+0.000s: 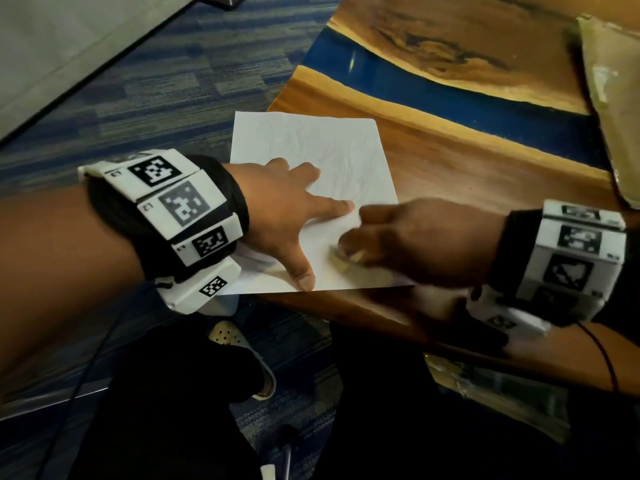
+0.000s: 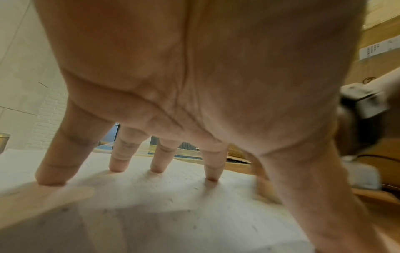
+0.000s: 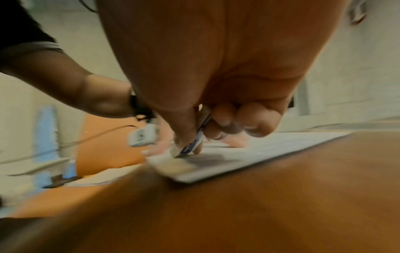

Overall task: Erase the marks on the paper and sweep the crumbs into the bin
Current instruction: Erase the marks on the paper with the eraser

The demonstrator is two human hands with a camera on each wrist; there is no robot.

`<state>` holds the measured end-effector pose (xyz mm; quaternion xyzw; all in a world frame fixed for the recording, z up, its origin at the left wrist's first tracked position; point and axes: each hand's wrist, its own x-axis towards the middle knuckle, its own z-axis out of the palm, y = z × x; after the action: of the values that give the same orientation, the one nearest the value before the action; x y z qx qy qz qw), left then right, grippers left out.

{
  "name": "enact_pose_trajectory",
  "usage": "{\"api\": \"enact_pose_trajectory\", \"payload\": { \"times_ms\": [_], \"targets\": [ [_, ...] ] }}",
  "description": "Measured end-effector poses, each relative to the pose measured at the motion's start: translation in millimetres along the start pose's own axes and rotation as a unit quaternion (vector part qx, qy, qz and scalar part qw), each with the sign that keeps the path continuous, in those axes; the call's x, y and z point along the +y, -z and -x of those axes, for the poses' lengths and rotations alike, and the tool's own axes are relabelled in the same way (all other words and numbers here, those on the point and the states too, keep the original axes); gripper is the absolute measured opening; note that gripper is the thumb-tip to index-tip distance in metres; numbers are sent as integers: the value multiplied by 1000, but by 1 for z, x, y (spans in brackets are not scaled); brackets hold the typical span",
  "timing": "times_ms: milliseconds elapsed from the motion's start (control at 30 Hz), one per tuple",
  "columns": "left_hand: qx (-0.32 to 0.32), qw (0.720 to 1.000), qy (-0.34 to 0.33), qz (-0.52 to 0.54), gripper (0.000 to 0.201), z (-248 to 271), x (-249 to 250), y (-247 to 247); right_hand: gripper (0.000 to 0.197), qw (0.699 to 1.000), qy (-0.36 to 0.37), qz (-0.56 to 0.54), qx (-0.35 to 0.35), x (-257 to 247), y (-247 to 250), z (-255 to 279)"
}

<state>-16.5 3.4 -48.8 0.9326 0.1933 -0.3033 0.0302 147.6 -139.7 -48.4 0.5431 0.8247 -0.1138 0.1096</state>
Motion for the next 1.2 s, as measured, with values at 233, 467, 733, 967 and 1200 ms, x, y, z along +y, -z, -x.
{"api": "enact_pose_trajectory", "payload": {
  "times_ms": [233,467,733,967,1200],
  "targets": [
    [-1,1000,1,-1,123,0,0,0,37,999,28,-35,-5,-11,-5,6],
    [-6,1000,2,2,123,0,1,0,45,998,-58,-8,2,4,1,6],
    [4,1000,-4,1,121,0,1,-1,39,992,-120,5,30,4,3,-3],
    [2,1000,-4,-2,123,0,1,0,36,987,-158,-16,26,14,6,-5],
    [4,1000,4,20,119,-1,2,1,32,977,-212,-10,33,41,4,-4]
  ]
}}
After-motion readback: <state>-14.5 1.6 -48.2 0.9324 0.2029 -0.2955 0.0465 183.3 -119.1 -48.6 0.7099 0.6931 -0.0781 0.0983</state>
